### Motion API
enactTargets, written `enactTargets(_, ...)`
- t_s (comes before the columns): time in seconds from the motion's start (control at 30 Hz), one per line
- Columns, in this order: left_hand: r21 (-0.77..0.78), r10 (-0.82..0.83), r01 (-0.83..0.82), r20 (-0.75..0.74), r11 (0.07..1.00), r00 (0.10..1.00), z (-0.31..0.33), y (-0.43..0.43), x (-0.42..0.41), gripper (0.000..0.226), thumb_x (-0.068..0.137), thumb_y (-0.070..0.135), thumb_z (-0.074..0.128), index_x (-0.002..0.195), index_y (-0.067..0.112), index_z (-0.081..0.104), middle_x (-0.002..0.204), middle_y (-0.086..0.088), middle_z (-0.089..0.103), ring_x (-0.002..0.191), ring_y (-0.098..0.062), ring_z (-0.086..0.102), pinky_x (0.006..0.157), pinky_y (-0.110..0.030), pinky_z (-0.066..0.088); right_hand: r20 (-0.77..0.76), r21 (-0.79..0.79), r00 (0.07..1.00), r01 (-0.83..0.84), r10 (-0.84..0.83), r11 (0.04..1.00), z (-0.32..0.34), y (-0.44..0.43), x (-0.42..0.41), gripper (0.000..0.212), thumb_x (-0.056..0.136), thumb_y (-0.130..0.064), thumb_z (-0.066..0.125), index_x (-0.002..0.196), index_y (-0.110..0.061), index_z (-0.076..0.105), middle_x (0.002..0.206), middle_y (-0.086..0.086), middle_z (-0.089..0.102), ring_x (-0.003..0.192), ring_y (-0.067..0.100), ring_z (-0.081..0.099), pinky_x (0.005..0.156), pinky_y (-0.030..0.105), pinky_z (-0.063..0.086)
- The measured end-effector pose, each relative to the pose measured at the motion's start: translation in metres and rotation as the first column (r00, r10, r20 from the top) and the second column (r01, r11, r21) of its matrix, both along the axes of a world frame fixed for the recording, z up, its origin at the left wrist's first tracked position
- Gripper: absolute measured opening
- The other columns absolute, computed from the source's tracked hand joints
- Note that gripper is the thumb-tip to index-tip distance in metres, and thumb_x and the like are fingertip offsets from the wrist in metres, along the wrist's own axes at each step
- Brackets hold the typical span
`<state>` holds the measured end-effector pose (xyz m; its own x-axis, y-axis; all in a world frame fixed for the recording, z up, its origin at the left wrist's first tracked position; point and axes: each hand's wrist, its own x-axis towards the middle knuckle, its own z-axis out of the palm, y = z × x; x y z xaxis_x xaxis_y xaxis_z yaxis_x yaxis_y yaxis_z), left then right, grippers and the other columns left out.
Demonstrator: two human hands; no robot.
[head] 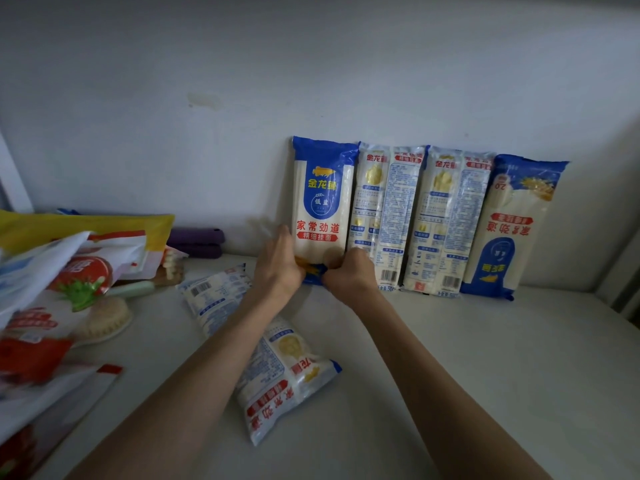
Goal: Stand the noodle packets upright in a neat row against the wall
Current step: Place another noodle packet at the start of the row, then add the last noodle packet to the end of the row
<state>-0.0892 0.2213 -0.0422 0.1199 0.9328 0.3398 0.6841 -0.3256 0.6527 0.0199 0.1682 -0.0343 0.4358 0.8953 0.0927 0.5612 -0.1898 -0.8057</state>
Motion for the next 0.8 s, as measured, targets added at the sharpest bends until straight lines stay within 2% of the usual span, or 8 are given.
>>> enactTargets(0.17, -0.125, -0.074, 0.072, -0.013, 0.990, 0.997, 0.016, -0.002, -0.013, 0.038, 0.079, 0.008, 0.076, 0.109, 0.009, 0.053, 0.101, -0.005, 0.061, 0.089, -0.020, 0.058, 0.071, -0.030, 0.048, -0.016, -0.096, 0.994, -0.105, 0.104, 0.990, 0.012, -0.004, 0.001, 0.035, 0.076, -0.009, 0.069, 0.109, 0.002, 0.063, 0.100, 0.016, 0.068, 0.098, 0.031, 0.067, 0.068, 0.030, 0.052)
enactTargets(0.27, -0.200, -0.104, 0.089, -0.067, 0.976, 0.992, 0.031, -0.009, -0.028, 0.048, 0.077, 0.013, 0.080, 0.119, 0.010, 0.057, 0.116, -0.007, 0.064, 0.103, -0.023, 0.060, 0.085, -0.034, 0.049, -0.057, -0.174, 0.981, -0.193, 0.186, 0.966, 0.017, -0.014, -0.001, 0.032, 0.076, -0.015, 0.075, 0.101, 0.003, 0.063, 0.089, 0.016, 0.069, 0.080, 0.025, 0.070, 0.074, 0.036, 0.061)
enactTargets(0.4, -0.323, -0.094, 0.016, -0.228, 0.946, 0.969, 0.044, -0.019, -0.066, 0.057, 0.077, 0.030, 0.081, 0.127, 0.014, 0.058, 0.128, -0.004, 0.061, 0.112, -0.022, 0.059, 0.096, -0.037, 0.047, -0.054, -0.331, 0.929, -0.362, 0.365, 0.872, 0.024, -0.035, -0.017, 0.032, 0.085, -0.024, 0.071, 0.092, 0.006, 0.066, 0.072, 0.008, 0.069, 0.050, 0.009, 0.064, 0.054, 0.019, 0.057)
enactTargets(0.5, -0.341, -0.016, -0.093, -0.303, 0.935, 0.953, 0.048, -0.028, -0.096, 0.068, 0.072, 0.042, 0.082, 0.128, 0.011, 0.058, 0.128, -0.006, 0.062, 0.109, -0.025, 0.063, 0.091, -0.032, 0.050, 0.033, -0.384, 0.906, -0.378, 0.421, 0.842, 0.021, -0.041, -0.033, 0.039, 0.085, -0.033, 0.070, 0.092, 0.004, 0.065, 0.075, 0.007, 0.072, 0.054, 0.012, 0.066, 0.059, 0.023, 0.059)
enactTargets(0.57, -0.354, 0.039, -0.161, -0.327, 0.921, 0.944, 0.047, -0.031, -0.109, 0.068, 0.072, 0.048, 0.080, 0.122, 0.007, 0.061, 0.121, -0.010, 0.067, 0.104, -0.028, 0.066, 0.080, -0.029, 0.049, 0.101, -0.414, 0.886, -0.376, 0.452, 0.829, 0.019, -0.043, -0.042, 0.037, 0.086, -0.039, 0.067, 0.080, -0.003, 0.062, 0.066, 0.003, 0.069, 0.049, 0.010, 0.063, 0.051, 0.021, 0.053)
enactTargets(0.63, -0.374, 0.075, -0.201, -0.324, 0.905, 0.943, 0.045, -0.033, -0.115, 0.063, 0.076, 0.050, 0.076, 0.116, 0.004, 0.059, 0.111, -0.010, 0.067, 0.104, -0.030, 0.065, 0.082, -0.030, 0.049, 0.179, -0.395, 0.869, -0.366, 0.461, 0.843, 0.017, -0.045, -0.050, 0.042, 0.085, -0.046, 0.065, 0.067, -0.009, 0.056, 0.058, 0.000, 0.062, 0.044, 0.009, 0.057, 0.047, 0.019, 0.042)
enactTargets(0.73, -0.421, 0.102, -0.231, -0.308, 0.877, 0.946, 0.042, -0.034, -0.116, 0.059, 0.082, 0.046, 0.073, 0.120, 0.004, 0.054, 0.108, -0.014, 0.063, 0.103, -0.032, 0.066, 0.087, -0.035, 0.055, 0.185, -0.353, 0.867, -0.381, 0.463, 0.854, 0.016, -0.051, -0.058, 0.048, 0.082, -0.053, 0.065, 0.065, -0.011, 0.052, 0.061, 0.000, 0.058, 0.048, 0.009, 0.050, 0.049, 0.021, 0.037)
enactTargets(0.8, -0.458, 0.115, -0.223, -0.251, 0.860, 0.961, 0.040, -0.031, -0.114, 0.055, 0.081, 0.045, 0.073, 0.113, 0.004, 0.055, 0.099, -0.016, 0.065, 0.096, -0.033, 0.068, 0.085, -0.042, 0.058, 0.183, -0.394, 0.854, -0.391, 0.488, 0.832, 0.015, -0.053, -0.062, 0.047, 0.079, -0.055, 0.067, 0.066, -0.014, 0.050, 0.061, -0.003, 0.056, 0.049, 0.007, 0.050, 0.049, 0.020, 0.035)
